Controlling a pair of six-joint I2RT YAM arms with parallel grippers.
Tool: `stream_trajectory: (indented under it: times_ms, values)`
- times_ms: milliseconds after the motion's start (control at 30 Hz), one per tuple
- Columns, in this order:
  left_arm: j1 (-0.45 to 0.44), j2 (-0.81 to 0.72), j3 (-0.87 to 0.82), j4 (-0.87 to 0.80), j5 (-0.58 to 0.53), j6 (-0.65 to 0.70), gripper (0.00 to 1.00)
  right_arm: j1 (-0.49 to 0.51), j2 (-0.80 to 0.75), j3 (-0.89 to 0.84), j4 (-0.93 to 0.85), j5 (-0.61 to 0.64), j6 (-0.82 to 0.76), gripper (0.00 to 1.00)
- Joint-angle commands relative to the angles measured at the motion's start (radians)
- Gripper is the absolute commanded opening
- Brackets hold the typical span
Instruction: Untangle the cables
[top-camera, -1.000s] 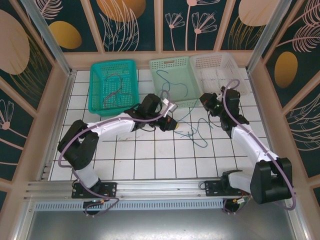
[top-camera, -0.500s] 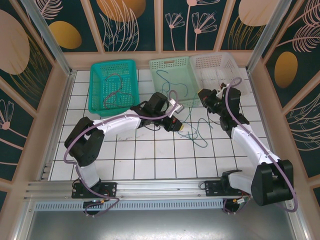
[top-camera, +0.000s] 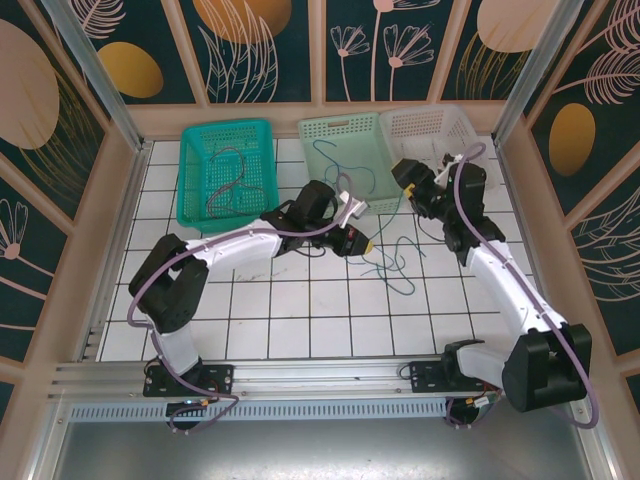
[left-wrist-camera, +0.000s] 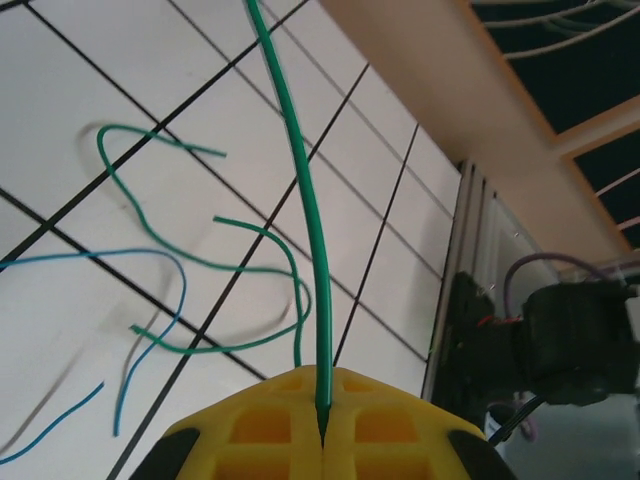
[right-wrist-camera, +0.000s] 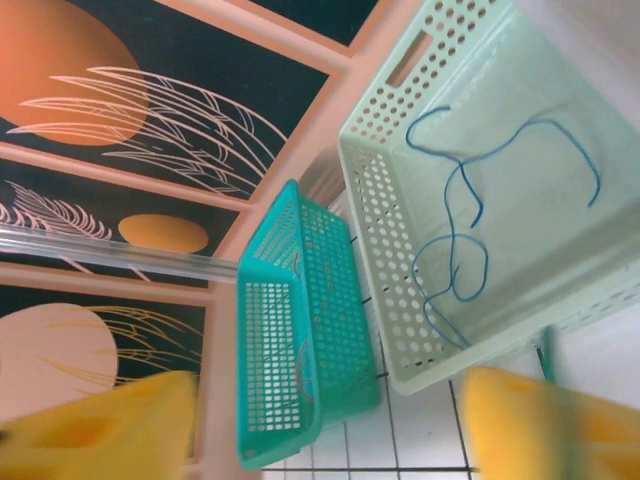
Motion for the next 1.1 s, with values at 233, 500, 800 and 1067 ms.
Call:
stream_trajectory:
  times_ms: [233, 500, 800, 1067]
  values:
    - [0.105, -0.145, -0.07, 0.365, -0.061, -0.376, 0.0, 0.022, -0.189, -0.045, -0.141, 0.036, -0.335, 0.78]
    - [0.103, -0.126, -0.067, 0.435, -0.009, -0.453, 0.0, 0.207, -0.128, -0.008, -0.235, 0.034, -0.607, 0.77]
    - [0.105, -0.113, -0.036, 0.433, 0.039, -0.483, 0.0, 0.284, -0.018, 0.071, -0.31, 0.025, -0.775, 0.78]
    - [0.106, -0.067, -0.001, 0.513, 0.073, -0.56, 0.0, 0.339, 0.026, 0.066, -0.33, -0.021, -0.83, 0.75]
